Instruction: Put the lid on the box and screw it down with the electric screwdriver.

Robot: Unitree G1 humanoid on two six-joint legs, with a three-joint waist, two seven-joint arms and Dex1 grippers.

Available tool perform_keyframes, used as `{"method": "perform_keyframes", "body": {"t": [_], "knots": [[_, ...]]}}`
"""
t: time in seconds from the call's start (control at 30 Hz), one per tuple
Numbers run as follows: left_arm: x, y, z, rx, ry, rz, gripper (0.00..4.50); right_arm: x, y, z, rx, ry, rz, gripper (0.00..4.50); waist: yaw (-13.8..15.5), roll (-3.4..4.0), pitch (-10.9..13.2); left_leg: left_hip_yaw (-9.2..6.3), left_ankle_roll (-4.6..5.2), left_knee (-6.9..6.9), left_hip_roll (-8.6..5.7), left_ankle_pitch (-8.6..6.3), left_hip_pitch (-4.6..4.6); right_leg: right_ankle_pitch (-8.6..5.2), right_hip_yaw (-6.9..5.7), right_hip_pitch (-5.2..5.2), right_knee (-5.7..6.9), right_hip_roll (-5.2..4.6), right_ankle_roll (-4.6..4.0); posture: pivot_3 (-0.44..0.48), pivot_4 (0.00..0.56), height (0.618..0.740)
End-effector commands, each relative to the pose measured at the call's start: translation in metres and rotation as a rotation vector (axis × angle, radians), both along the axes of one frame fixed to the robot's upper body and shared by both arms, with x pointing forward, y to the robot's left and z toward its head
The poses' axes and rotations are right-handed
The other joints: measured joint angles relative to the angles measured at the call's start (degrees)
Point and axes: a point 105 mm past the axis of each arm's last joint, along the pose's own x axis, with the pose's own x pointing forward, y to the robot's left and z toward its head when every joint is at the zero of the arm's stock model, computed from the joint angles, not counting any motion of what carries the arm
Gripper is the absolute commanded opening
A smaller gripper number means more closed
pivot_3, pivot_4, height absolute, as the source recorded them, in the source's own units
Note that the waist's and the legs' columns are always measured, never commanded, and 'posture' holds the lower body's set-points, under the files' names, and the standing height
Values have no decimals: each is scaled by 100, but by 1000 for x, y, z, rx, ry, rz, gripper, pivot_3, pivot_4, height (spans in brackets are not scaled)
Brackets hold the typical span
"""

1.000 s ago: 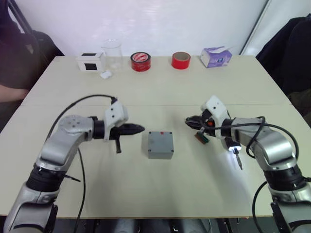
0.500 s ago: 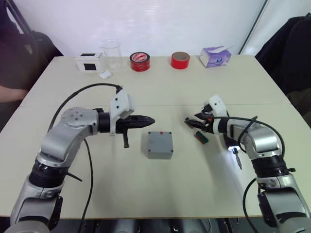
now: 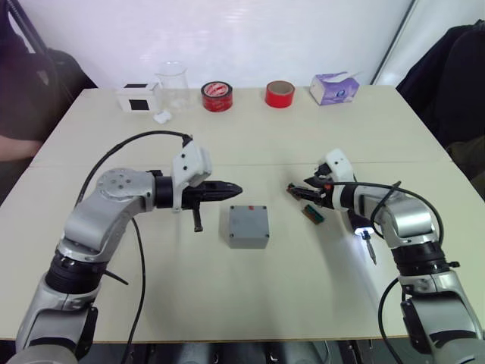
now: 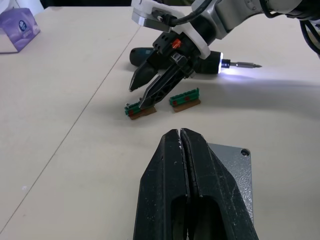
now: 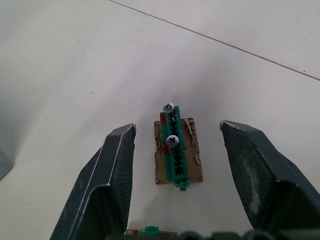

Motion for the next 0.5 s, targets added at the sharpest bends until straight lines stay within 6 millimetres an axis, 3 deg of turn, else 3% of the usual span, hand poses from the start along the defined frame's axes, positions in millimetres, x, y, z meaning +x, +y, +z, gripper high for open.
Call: {"method": "perform_keyframes", "body": {"t": [0.03,0.17,0.27,0.43,0.5], "knots": [[-4,-2,10,0,-49,-16,0,2,1,8,5,-35,4,2805,-1,0,0,0,0,0,0,0,0,0,0,0,0,0,0,0,150,740],[-4,-1,10,2,-50,-13,0,1,1,6,0,-29,6,2805,0,0,0,0,0,0,0,0,0,0,0,0,0,0,0,0,150,740],[-3,-1,10,2,-51,-12,0,1,1,5,-3,-24,7,2119,0,0,0,0,0,0,0,0,0,0,0,0,0,0,0,0,150,740],[-3,-2,11,1,-54,-11,0,1,1,3,-13,-18,6,54,-1,0,0,0,0,0,0,0,0,0,0,0,0,0,0,0,150,740],[-2,-2,11,1,-56,-10,0,2,1,3,-18,-18,8,54,0,0,0,0,0,0,0,0,0,0,0,0,0,0,0,0,150,740]]}}
